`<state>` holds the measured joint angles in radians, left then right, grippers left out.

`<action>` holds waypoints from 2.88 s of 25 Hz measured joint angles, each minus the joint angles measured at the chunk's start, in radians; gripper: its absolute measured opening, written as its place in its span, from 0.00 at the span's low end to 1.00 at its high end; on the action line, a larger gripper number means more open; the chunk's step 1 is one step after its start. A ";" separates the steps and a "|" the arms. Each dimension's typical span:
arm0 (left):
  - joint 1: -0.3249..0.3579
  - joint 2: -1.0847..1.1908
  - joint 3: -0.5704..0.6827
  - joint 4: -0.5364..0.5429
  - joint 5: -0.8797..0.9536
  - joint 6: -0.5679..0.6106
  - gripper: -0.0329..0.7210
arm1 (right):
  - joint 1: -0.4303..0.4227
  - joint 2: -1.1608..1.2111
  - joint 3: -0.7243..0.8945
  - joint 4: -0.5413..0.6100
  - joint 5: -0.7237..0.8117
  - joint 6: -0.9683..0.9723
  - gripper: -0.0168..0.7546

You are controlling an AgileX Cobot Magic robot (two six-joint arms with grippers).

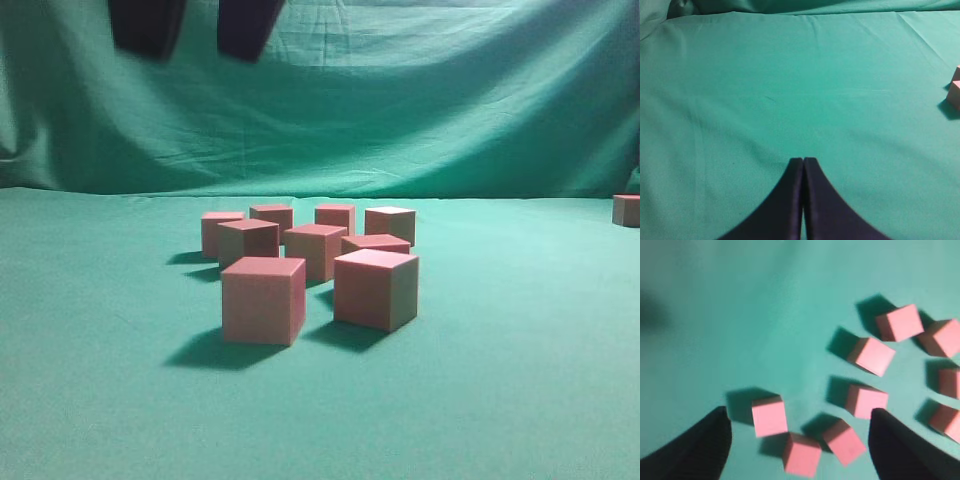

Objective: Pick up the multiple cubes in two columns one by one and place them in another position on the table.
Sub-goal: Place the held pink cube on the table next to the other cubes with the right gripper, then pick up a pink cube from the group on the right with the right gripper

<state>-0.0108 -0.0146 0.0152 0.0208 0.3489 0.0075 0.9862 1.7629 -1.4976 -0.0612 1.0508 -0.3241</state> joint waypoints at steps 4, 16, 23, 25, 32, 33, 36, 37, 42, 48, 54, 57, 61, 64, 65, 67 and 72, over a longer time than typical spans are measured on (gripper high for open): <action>0.000 0.000 0.000 0.000 0.000 0.000 0.04 | 0.000 -0.055 -0.063 -0.047 0.106 0.034 0.73; 0.000 0.000 0.000 0.000 0.000 0.000 0.04 | -0.286 -0.155 -0.067 -0.399 0.119 0.370 0.73; 0.000 0.000 0.000 0.000 0.000 0.000 0.04 | -0.624 -0.153 -0.067 -0.375 0.112 0.553 0.73; 0.000 0.000 0.000 0.000 0.000 0.000 0.04 | -0.690 -0.149 -0.067 -0.340 0.110 0.580 0.73; 0.000 0.000 0.000 0.000 0.000 0.000 0.04 | -0.840 -0.063 -0.067 -0.273 0.087 0.635 0.73; 0.000 0.000 0.000 0.000 0.000 0.000 0.04 | -0.855 -0.043 -0.067 -0.263 0.082 0.638 0.73; 0.000 0.000 0.000 0.000 0.000 0.000 0.04 | -0.886 0.037 -0.067 -0.232 0.040 0.649 0.73; 0.000 0.000 0.000 0.000 0.000 0.000 0.04 | -0.895 0.060 -0.067 -0.216 0.020 0.651 0.73; 0.000 0.000 0.000 0.000 0.000 0.000 0.04 | -0.931 0.186 -0.093 -0.145 -0.087 0.653 0.73; 0.000 0.000 0.000 0.000 0.000 0.000 0.04 | -0.971 0.336 -0.241 -0.131 -0.115 0.653 0.73; 0.000 0.000 0.000 0.000 0.000 0.000 0.04 | -0.975 0.457 -0.330 -0.123 -0.129 0.617 0.73; 0.000 0.000 0.000 0.000 0.000 0.000 0.04 | -0.975 0.489 -0.334 -0.123 -0.138 0.609 0.73; 0.000 0.000 0.000 0.000 0.000 0.000 0.04 | -0.975 0.497 -0.334 -0.119 -0.154 0.605 0.73; 0.000 0.000 0.000 0.000 0.000 0.000 0.04 | -0.975 0.497 -0.334 -0.118 -0.158 0.597 0.64; 0.000 0.000 0.000 0.000 0.000 0.000 0.04 | -0.975 0.497 -0.334 -0.118 -0.158 0.594 0.60; 0.000 0.000 0.000 0.000 0.000 0.000 0.04 | -0.975 0.497 -0.334 -0.118 -0.158 0.589 0.46; 0.000 0.000 0.000 0.000 0.000 0.000 0.04 | -0.975 0.497 -0.344 -0.115 -0.138 0.583 0.35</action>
<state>-0.0108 -0.0146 0.0152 0.0208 0.3489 0.0075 0.0115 2.2603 -1.8414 -0.1765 0.9131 0.2585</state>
